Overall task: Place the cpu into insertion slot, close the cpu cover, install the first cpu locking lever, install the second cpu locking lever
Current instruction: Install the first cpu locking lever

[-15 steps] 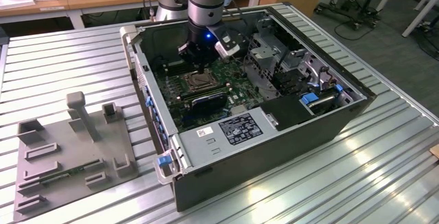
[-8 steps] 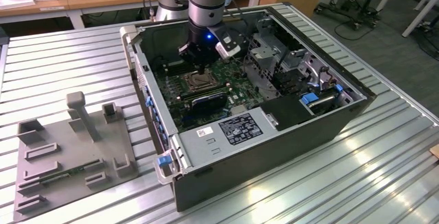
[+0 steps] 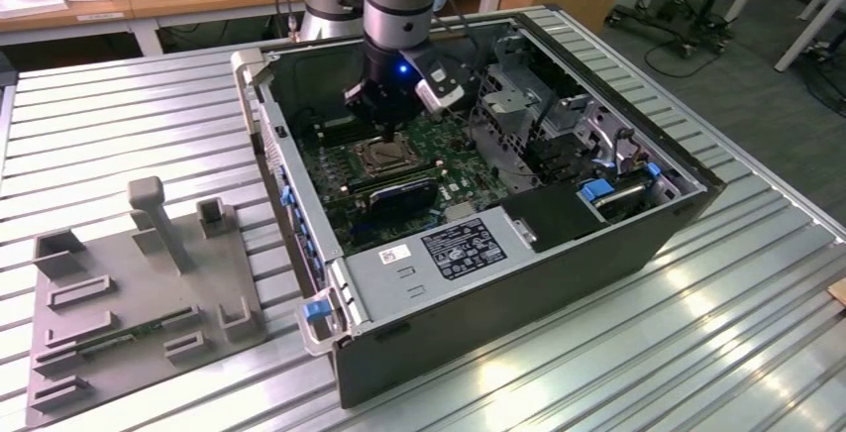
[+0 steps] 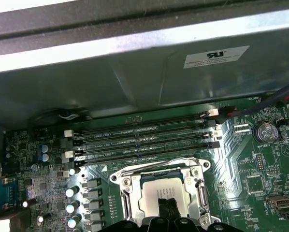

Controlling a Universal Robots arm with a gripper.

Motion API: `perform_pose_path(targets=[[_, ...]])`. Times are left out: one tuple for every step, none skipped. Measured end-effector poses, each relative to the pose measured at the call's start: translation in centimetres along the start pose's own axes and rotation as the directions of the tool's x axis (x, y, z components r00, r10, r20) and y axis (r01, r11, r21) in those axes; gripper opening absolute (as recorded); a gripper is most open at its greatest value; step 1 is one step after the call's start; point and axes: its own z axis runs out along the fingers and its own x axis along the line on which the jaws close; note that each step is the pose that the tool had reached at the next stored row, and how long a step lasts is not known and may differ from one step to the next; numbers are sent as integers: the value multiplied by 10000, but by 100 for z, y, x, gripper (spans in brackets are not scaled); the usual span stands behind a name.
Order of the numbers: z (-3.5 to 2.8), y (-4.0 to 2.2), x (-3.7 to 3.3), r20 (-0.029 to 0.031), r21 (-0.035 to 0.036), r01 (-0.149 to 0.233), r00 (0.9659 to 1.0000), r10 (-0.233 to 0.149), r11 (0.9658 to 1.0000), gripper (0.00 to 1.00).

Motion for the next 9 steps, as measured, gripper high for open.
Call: perform_pose_path(targets=[[-3,1,0,1,-3,0,10000,0,10000,11],[-3,1,0,1,-4,1,10000,-1,10000,11],[-5,1,0,2,1,1,10000,-1,10000,11],[-7,1,0,7,40,2,10000,-2,10000,11],[-8,1,0,14,99,4,10000,-4,10000,11],[-8,1,-1,21,137,6,10000,-7,9999,11],[-8,1,-1,22,141,7,10000,-7,9999,11],[-8,0,-1,22,145,8,10000,-8,9999,11],[-8,0,0,23,146,7,10000,-8,9999,11]])
